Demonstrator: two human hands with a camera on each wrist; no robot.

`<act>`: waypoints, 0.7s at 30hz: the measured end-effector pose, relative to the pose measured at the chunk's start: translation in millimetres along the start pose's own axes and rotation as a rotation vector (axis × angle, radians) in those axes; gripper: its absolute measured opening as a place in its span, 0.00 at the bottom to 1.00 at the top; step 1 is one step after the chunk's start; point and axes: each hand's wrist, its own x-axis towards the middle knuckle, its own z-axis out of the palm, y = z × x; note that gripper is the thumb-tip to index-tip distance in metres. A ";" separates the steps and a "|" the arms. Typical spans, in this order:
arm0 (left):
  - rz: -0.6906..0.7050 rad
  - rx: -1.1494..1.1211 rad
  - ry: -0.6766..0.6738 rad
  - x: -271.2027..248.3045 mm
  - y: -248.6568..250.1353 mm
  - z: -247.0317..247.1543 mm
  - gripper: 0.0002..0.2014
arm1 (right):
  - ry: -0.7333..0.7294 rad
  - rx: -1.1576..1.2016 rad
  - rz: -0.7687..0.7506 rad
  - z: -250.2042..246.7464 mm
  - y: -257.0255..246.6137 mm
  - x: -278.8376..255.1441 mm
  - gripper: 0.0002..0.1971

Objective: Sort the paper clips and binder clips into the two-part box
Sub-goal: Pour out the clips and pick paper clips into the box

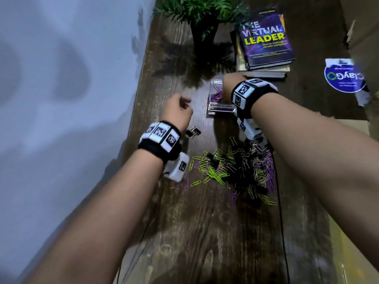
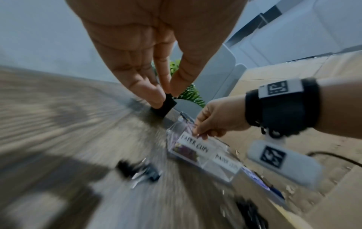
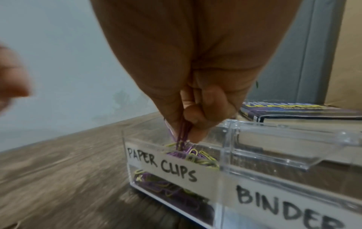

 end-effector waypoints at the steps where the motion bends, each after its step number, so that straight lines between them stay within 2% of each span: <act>1: -0.032 0.003 -0.002 -15.1 -12.3 -3.0 0.09 | -0.005 -0.020 -0.012 0.6 -2.8 0.7 0.07; 3: -0.086 0.035 -0.033 -47.0 -38.9 -6.7 0.08 | 0.011 -0.031 0.002 1.7 -8.1 -1.2 0.10; 6: -0.099 0.143 -0.124 -87.8 -68.7 -3.9 0.07 | 0.080 0.044 0.016 7.4 -7.4 -6.7 0.07; 8: -0.099 0.228 -0.153 -105.4 -78.7 0.7 0.07 | 0.127 0.156 0.050 10.2 -3.1 -16.7 0.12; 10: -0.119 0.330 -0.158 -116.6 -81.0 4.0 0.10 | 0.196 0.266 0.055 13.1 -0.3 -33.7 0.15; 12: -0.158 0.408 -0.140 -123.6 -80.7 6.6 0.16 | 0.240 0.350 0.029 20.7 -0.8 -54.9 0.12; 14: -0.190 0.436 -0.140 -130.1 -82.8 9.9 0.26 | 0.211 0.402 -0.013 37.2 -5.7 -80.5 0.09; 17: -0.182 0.491 -0.172 -141.8 -86.4 18.3 0.35 | 0.058 0.367 -0.048 72.9 -14.0 -115.7 0.07; 19: -0.142 0.510 -0.163 -148.6 -85.4 23.1 0.31 | -0.020 0.294 -0.065 98.7 -17.9 -133.9 0.06; 21: -0.132 0.484 -0.135 -152.2 -83.9 25.3 0.22 | -0.057 0.262 -0.088 119.0 -21.6 -147.8 0.07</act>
